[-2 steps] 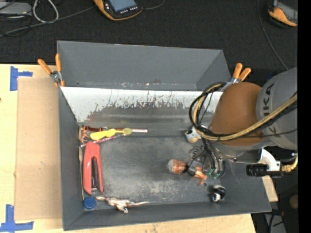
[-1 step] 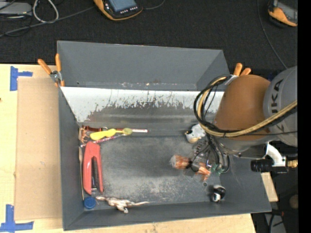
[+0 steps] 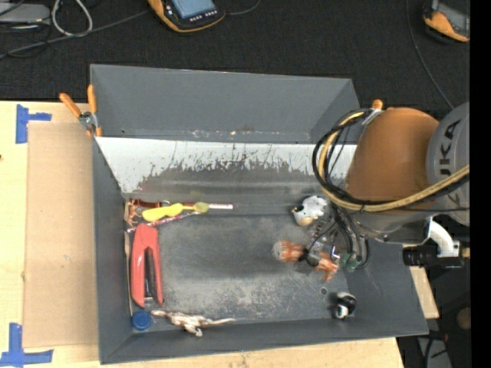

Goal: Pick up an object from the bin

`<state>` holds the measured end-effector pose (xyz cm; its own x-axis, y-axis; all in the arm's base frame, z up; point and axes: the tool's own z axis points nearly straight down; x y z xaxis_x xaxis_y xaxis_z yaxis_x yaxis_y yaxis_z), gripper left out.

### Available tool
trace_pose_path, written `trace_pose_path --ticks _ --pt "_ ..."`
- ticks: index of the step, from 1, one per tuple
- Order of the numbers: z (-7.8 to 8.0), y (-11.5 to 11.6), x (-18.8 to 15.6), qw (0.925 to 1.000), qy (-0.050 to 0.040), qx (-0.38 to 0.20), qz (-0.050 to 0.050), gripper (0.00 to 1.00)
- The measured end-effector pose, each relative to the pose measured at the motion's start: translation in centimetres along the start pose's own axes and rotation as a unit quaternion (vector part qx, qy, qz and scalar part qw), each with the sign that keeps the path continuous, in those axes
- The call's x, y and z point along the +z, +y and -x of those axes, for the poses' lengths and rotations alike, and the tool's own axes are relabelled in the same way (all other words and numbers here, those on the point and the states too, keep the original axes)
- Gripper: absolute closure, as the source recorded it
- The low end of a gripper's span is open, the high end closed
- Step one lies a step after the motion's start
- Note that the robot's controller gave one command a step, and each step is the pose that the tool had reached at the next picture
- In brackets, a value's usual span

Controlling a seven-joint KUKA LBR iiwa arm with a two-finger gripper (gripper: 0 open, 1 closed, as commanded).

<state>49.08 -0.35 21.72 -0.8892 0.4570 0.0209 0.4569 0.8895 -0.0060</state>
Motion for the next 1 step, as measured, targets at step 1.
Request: trace_pose_path --ticks 1 --pt "-0.01 0.00 -1.26 1.0000 0.0000 -0.001 0.000 1.00"
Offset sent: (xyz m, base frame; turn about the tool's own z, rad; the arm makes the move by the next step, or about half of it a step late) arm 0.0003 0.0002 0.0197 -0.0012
